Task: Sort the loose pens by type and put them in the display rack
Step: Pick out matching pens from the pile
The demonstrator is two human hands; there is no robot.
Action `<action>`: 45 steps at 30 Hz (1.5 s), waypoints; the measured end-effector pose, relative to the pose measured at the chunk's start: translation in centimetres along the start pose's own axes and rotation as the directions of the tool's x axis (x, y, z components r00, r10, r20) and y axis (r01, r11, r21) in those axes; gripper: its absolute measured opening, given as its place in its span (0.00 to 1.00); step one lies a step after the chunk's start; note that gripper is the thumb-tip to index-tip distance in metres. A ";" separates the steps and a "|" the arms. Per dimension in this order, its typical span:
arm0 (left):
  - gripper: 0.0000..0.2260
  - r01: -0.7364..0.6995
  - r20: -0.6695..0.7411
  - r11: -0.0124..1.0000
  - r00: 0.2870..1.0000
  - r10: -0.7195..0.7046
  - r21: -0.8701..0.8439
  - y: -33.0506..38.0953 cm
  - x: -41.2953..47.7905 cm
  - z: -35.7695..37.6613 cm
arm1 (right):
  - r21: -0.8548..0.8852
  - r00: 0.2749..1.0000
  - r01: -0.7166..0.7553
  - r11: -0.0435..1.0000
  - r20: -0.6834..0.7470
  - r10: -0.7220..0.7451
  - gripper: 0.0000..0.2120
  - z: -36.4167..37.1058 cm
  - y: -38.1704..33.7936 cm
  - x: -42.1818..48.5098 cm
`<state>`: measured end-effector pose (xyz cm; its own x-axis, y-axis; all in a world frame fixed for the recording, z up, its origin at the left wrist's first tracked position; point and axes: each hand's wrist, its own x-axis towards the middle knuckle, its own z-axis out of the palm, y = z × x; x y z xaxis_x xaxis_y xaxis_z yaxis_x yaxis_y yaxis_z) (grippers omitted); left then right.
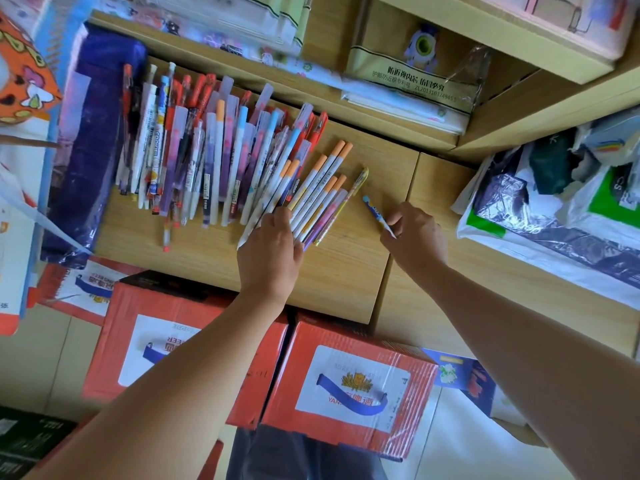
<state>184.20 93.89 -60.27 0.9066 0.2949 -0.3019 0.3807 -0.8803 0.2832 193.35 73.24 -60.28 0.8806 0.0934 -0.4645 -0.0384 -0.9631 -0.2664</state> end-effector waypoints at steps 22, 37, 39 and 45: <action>0.13 0.028 -0.031 0.997 0.999 -0.031 -0.069 -0.8 0.6 -0.5 | 0.129 0.977 0.196 0.972 -0.115 -0.182 0.23 1.4 -7.5 3.5; 0.17 -0.042 0.107 0.987 0.994 0.026 0.152 -0.4 -0.4 -0.8 | 0.211 0.973 0.221 0.952 -0.112 -0.201 0.19 2.3 -7.2 3.3; 0.16 -0.010 0.121 0.990 0.993 -0.006 0.138 -0.1 -0.2 -0.8 | 0.209 0.968 0.243 0.947 -0.118 -0.223 0.18 2.1 -7.0 3.3; 0.13 0.093 0.117 0.993 0.988 -0.102 0.078 0.0 -0.5 -0.9 | 0.212 0.955 0.294 0.932 -0.095 -0.280 0.17 1.6 -6.6 3.1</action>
<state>183.95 94.08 -59.26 0.8356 0.3376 -0.4334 0.4481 -0.8752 0.1824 195.62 80.30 -61.33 0.8971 0.3346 -0.2886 0.1231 -0.8165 -0.5640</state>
